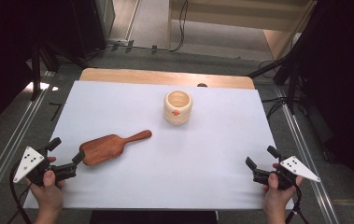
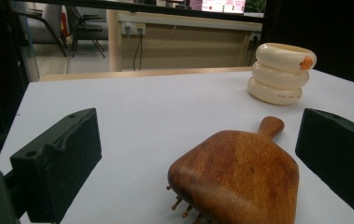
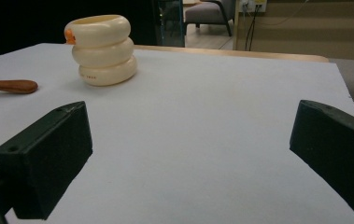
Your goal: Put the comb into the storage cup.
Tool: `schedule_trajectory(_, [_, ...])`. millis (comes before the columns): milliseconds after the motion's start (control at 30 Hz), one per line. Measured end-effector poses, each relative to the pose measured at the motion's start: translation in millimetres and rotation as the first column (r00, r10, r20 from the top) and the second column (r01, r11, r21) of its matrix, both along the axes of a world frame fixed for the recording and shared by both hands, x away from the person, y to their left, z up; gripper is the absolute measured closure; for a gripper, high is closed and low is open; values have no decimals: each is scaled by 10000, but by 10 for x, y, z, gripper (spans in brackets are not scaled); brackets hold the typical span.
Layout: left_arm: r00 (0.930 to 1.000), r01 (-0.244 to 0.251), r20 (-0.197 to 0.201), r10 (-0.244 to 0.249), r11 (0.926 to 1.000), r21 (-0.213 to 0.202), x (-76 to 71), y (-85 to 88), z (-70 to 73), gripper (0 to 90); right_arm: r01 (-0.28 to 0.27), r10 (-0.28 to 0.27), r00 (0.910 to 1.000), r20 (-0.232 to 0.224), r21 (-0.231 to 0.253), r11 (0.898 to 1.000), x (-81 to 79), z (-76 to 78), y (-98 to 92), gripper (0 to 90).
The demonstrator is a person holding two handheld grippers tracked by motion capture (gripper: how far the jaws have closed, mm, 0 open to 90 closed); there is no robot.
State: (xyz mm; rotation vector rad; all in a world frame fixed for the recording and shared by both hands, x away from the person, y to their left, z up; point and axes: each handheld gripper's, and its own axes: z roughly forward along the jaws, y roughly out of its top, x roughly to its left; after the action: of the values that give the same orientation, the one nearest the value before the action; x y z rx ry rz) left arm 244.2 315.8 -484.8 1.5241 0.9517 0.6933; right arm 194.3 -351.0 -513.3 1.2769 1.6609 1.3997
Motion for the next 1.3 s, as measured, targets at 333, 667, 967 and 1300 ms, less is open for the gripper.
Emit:
schedule_trajectory(333, [9998, 198, -77, -200, 9997, -164, -19, -63, 185, 379, -92, 92, 10000, -12, -88, 9999, 9, -4, 14, 0])
schedule_trajectory(667, [9899, 1157, -912, -1089, 9906, 726, 89, -443, 436, 900, -121, 121, 9999, -46, -44, 9999, 22, -5, 24, 0])
schedule_trajectory(967, [9646, 1870, -2020, -1694, 9797, 717, 465, -856, 512, 900, -175, 175, 9998, -30, -158, 9997, 30, -6, 27, 0])
schedule_trajectory(1300, [9442, 2269, -2681, -1913, 9679, 1085, 812, -1254, 529, 900, -341, 340, 9994, -36, -293, 9990, 37, -11, 39, 0])
